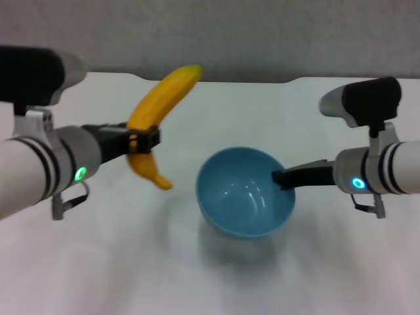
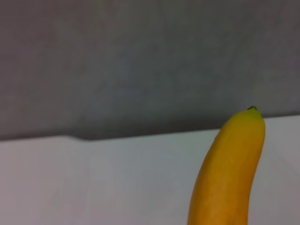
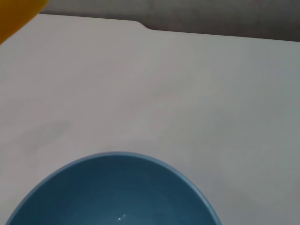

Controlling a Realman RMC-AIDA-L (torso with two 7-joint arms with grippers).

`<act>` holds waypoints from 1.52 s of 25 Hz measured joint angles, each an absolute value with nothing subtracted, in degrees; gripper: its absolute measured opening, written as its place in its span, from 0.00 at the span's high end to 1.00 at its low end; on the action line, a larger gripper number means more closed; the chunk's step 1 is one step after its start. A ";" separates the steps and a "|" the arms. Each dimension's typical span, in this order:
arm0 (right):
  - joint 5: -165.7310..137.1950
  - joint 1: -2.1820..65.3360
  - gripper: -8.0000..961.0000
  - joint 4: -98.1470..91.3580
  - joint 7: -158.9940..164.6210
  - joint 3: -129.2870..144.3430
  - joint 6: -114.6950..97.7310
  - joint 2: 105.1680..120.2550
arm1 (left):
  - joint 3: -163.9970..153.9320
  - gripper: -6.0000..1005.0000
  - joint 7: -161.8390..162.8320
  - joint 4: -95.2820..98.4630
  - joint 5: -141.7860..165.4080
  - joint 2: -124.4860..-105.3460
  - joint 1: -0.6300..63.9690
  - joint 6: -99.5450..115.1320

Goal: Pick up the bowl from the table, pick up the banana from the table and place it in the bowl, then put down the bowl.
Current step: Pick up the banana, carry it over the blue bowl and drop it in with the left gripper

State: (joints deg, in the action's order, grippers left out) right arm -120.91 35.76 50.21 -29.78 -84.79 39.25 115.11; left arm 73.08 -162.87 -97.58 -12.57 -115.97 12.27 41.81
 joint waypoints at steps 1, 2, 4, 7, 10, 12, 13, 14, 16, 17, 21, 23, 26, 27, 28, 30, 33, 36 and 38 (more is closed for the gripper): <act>-120.42 36.08 0.96 50.02 -29.79 -84.18 38.91 115.12 | 72.37 0.44 -162.87 -98.68 -12.58 -115.96 12.32 41.84; -120.09 36.32 0.96 49.95 -29.79 -83.90 38.75 115.13 | 71.79 0.44 -162.86 -99.41 -12.56 -115.96 12.42 41.84; -118.99 36.93 0.96 49.87 -29.79 -83.41 38.56 115.13 | 70.29 0.43 -162.87 -100.25 -12.45 -116.00 13.19 41.70; -117.41 37.75 0.96 49.78 -30.01 -83.12 38.55 115.14 | 69.00 0.43 -162.87 -99.47 -12.86 -116.05 14.73 41.46; -114.40 39.02 0.96 49.71 -31.50 -82.56 38.55 115.23 | 67.95 0.42 -162.86 -97.93 -14.38 -116.23 16.22 40.73; -113.71 39.29 0.96 49.71 -32.01 -82.32 38.55 115.23 | 67.75 0.42 -162.86 -97.63 -14.66 -116.23 16.48 40.44; -113.21 39.46 0.96 49.77 -32.33 -82.12 38.55 115.23 | 67.47 0.42 -162.86 -97.24 -14.92 -116.22 16.74 40.14; -112.91 39.54 0.96 49.81 -32.53 -81.98 38.55 115.23 | 67.31 0.42 -162.86 -97.00 -15.03 -116.21 16.85 40.00; -112.39 39.68 0.96 50.02 -32.81 -81.81 38.56 115.23 | 67.04 0.42 -162.87 -96.63 -15.11 -116.20 16.96 39.79; -112.25 39.78 0.96 50.06 -32.88 -81.83 38.56 115.22 | 67.02 0.41 -162.86 -96.46 -15.12 -116.20 16.96 39.76; -112.18 39.95 0.96 50.35 -32.91 -82.08 38.57 115.15 | 66.97 0.41 -162.86 -95.22 -15.64 -116.23 17.06 39.49; -112.16 39.95 0.96 50.71 -32.91 -82.09 38.58 115.12 | 66.97 0.40 -162.86 -94.32 -15.99 -116.24 17.17 39.23; -112.15 39.87 0.96 51.06 -32.91 -82.04 38.59 115.13 | 66.97 0.40 -162.86 -93.04 -16.08 -116.26 17.30 39.13; -112.14 39.76 0.96 51.13 -32.91 -82.06 38.59 115.13 | 66.97 0.40 -162.86 -92.67 -16.08 -116.26 17.41 39.13; -112.14 39.72 0.96 51.15 -32.91 -82.10 38.59 115.13 | 66.97 0.40 -162.86 -92.33 -16.08 -116.27 17.48 39.11; -112.14 39.65 0.96 51.16 -32.91 -82.17 38.59 115.13 | 66.99 0.39 -162.86 -91.76 -16.09 -116.28 17.57 39.05; -112.14 39.60 0.96 51.16 -32.91 -82.22 38.59 115.10 | 66.99 0.39 -162.86 -91.58 -16.09 -116.28 17.58 39.01; -112.14 39.54 0.96 51.06 -32.90 -82.25 38.59 115.08 | 66.99 0.38 -162.86 -91.54 -15.84 -116.28 17.58 39.01; -112.16 39.54 0.96 50.80 -32.89 -82.26 38.59 115.08 | 67.11 0.30 -162.85 -91.54 -15.64 -116.28 17.58 39.00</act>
